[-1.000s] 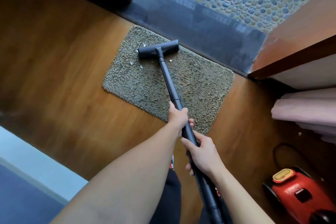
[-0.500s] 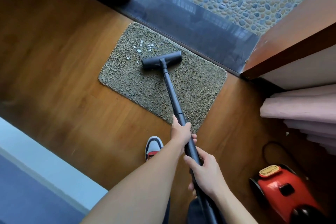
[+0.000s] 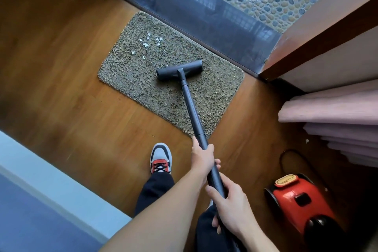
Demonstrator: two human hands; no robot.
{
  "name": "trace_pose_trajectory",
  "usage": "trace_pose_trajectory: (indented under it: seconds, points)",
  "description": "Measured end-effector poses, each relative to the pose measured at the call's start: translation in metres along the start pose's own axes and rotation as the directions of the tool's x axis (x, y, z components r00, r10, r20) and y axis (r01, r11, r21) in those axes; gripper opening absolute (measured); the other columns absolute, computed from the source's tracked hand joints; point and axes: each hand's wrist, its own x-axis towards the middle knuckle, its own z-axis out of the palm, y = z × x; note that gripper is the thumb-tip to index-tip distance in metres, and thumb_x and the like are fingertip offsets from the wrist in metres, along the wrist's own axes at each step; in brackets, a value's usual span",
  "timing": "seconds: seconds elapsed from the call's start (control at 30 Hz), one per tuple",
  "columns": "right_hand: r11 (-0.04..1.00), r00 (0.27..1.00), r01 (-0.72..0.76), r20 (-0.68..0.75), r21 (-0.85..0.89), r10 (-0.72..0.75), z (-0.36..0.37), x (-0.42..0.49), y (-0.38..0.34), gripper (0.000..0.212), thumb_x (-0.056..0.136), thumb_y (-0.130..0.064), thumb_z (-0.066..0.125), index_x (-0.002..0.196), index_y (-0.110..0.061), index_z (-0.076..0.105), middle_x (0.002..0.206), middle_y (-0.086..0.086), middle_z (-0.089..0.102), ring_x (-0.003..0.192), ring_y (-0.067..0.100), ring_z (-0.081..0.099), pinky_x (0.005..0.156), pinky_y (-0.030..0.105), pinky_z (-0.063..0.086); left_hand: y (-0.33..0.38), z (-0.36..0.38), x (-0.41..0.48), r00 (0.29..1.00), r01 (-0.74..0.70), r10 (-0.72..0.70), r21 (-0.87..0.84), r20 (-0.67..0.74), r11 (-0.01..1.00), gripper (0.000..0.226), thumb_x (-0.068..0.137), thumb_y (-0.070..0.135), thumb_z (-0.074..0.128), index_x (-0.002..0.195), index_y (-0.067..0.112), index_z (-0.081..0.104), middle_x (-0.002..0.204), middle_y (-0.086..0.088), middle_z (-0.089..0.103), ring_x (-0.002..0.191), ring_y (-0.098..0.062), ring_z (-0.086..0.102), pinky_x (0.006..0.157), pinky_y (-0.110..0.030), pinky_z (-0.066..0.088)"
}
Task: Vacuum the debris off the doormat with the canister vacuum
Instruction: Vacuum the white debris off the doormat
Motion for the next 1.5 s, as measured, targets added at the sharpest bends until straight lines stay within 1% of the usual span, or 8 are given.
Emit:
trace_pose_trajectory:
  seconds: [0.13,0.23,0.43,0.83,1.0,1.13,1.33,1.5]
  points:
    - [1.0,1.0,0.019,-0.012,-0.008,-0.019,0.01,0.008,-0.016,0.047,0.1,-0.028,0.058,0.143,-0.043,0.045,0.057,0.003,0.068,0.041,0.023,0.063,0.048,0.038,0.06,0.012,-0.011,0.01,1.0,-0.019,0.019,0.006,-0.021,1.0,0.072,0.102,0.012,0.05,0.161,0.032,0.014,0.083,-0.005,0.055,0.041,-0.01,0.054,0.04,-0.023,0.047]
    - [0.999,0.999,0.034,-0.019,-0.032,-0.034,0.019,0.018,-0.037,0.044,0.101,-0.028,0.057,0.142,-0.036,0.048,0.068,0.006,0.068,0.041,0.022,0.064,0.047,0.034,0.059,0.028,-0.025,0.022,0.999,-0.033,0.035,0.03,-0.04,0.999,0.067,0.101,0.011,0.051,0.159,0.027,0.021,0.086,-0.006,0.055,0.038,-0.008,0.054,0.039,-0.023,0.047]
    - [0.996,0.997,0.07,-0.039,-0.063,-0.073,0.044,0.042,-0.08,0.014,0.098,-0.027,0.057,0.106,-0.038,0.058,0.061,0.005,0.064,0.049,0.04,0.067,0.038,0.034,0.053,0.066,-0.056,0.05,0.997,-0.055,0.058,0.05,-0.051,0.997,0.062,0.099,0.01,0.05,0.156,0.022,0.027,0.083,-0.005,0.054,0.04,-0.009,0.054,0.04,-0.024,0.047]
    - [0.988,0.996,0.093,0.009,-0.126,-0.092,0.064,0.054,-0.1,0.007,0.096,-0.028,0.058,0.102,-0.032,0.059,0.064,0.001,0.06,0.05,0.038,0.07,0.041,0.038,0.056,0.08,-0.087,0.055,0.995,-0.039,0.036,-0.025,-0.092,0.999,0.061,0.101,0.011,0.05,0.156,0.023,0.027,0.082,-0.005,0.054,0.041,-0.009,0.054,0.041,-0.023,0.048]
    - [0.982,0.993,0.111,0.064,-0.154,-0.102,0.05,0.029,-0.066,0.014,0.097,-0.026,0.057,0.11,-0.03,0.061,0.075,0.005,0.061,0.039,0.022,0.062,0.039,0.027,0.049,0.042,-0.074,0.03,0.994,-0.003,-0.004,-0.068,-0.105,0.998,0.064,0.102,0.013,0.05,0.158,0.026,0.023,0.08,-0.006,0.055,0.05,-0.013,0.055,0.043,-0.024,0.05]
    - [0.982,0.993,0.097,0.088,-0.161,-0.084,0.047,0.019,-0.054,0.024,0.099,-0.03,0.057,0.122,-0.032,0.057,0.087,0.015,0.067,0.044,0.02,0.064,0.039,0.025,0.049,0.027,-0.069,0.018,0.994,0.005,-0.017,-0.11,-0.106,0.994,0.065,0.102,0.013,0.051,0.158,0.027,0.022,0.08,-0.006,0.055,0.05,-0.014,0.055,0.044,-0.024,0.05]
    - [0.953,0.987,0.159,0.061,-0.26,-0.148,0.061,0.032,-0.064,0.012,0.093,-0.034,0.058,0.105,-0.034,0.061,0.073,0.002,0.065,0.056,0.033,0.068,0.049,0.04,0.059,0.042,-0.089,0.028,0.991,-0.015,-0.002,-0.12,-0.135,0.993,0.065,0.102,0.014,0.051,0.159,0.027,0.022,0.084,-0.005,0.054,0.051,-0.014,0.055,0.043,-0.025,0.05]
    - [0.971,0.985,0.171,0.023,-0.169,-0.169,0.078,0.051,-0.097,0.019,0.096,-0.03,0.058,0.115,-0.034,0.061,0.066,0.0,0.063,0.042,0.03,0.066,0.037,0.033,0.051,0.073,-0.105,0.056,0.99,-0.061,0.05,-0.083,-0.128,0.995,0.06,0.101,0.013,0.052,0.155,0.026,0.03,0.079,-0.005,0.055,0.042,-0.011,0.054,0.043,-0.024,0.048]
